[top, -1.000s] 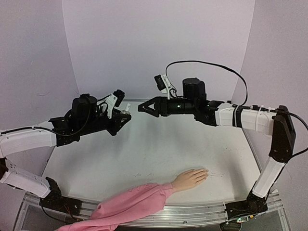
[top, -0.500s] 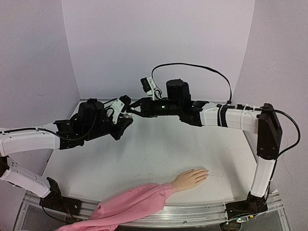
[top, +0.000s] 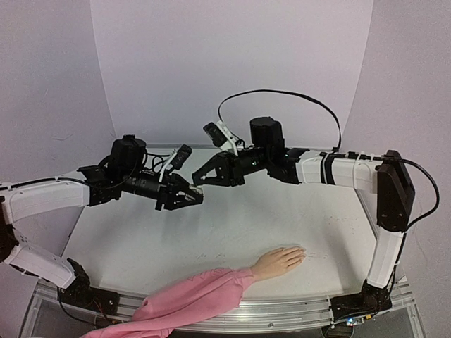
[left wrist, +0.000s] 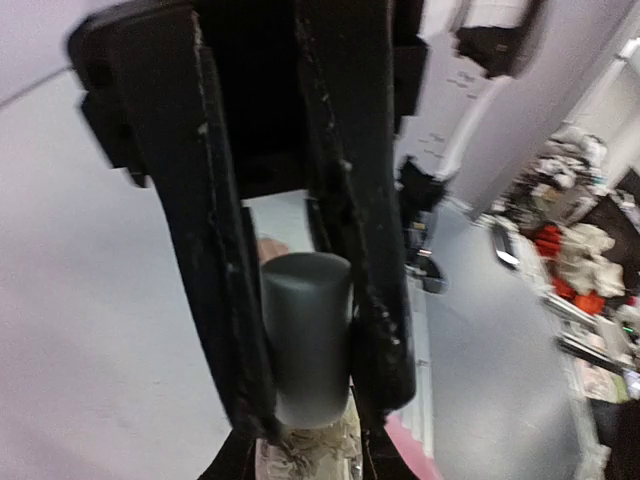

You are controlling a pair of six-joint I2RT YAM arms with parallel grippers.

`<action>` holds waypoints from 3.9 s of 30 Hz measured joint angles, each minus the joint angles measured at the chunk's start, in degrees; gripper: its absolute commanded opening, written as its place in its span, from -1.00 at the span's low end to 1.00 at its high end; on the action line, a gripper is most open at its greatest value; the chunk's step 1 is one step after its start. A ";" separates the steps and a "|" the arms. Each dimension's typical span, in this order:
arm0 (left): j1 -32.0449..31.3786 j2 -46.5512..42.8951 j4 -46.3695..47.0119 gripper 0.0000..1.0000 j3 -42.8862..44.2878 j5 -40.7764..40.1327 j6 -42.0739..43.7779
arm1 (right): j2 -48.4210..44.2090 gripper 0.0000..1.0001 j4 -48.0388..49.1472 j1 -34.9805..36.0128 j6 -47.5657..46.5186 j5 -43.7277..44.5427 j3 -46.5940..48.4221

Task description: Paint the nails

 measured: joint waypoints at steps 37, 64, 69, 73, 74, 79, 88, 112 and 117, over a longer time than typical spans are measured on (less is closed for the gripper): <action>-3.10 -8.02 3.28 -1.00 -6.95 -38.66 0.50 | 0.79 -0.29 -4.70 4.17 13.86 30.56 4.90; 1.03 3.06 9.75 -1.00 -3.39 22.73 -10.99 | -4.20 -1.00 -0.07 1.07 -7.80 -7.37 -6.03; 0.15 3.08 13.00 -1.00 -3.52 19.61 -10.12 | -7.17 -0.15 0.57 0.90 -10.84 -4.50 -8.59; 0.72 0.31 13.35 -1.00 -4.61 6.49 -6.97 | -8.28 0.20 -3.06 -0.44 -10.43 1.40 -10.38; 0.63 -0.79 13.16 -1.00 -4.76 1.97 -5.81 | -8.52 0.24 -4.04 -0.72 -9.90 4.28 -10.73; -3.13 -4.87 11.52 -1.00 -5.07 -20.37 -0.55 | -9.20 0.27 -6.73 -1.64 -5.92 18.40 -10.95; -6.78 -5.44 7.39 -1.00 -5.38 -40.68 4.59 | -9.07 0.13 -8.11 1.16 2.86 28.26 -6.05; -7.48 -3.23 5.01 -1.00 -4.83 -43.43 3.96 | -1.79 -0.83 -6.58 2.84 12.17 30.18 1.97; -7.19 -2.82 3.28 -1.00 -3.04 -40.94 2.75 | -1.90 -1.00 -4.72 2.23 10.14 27.26 1.25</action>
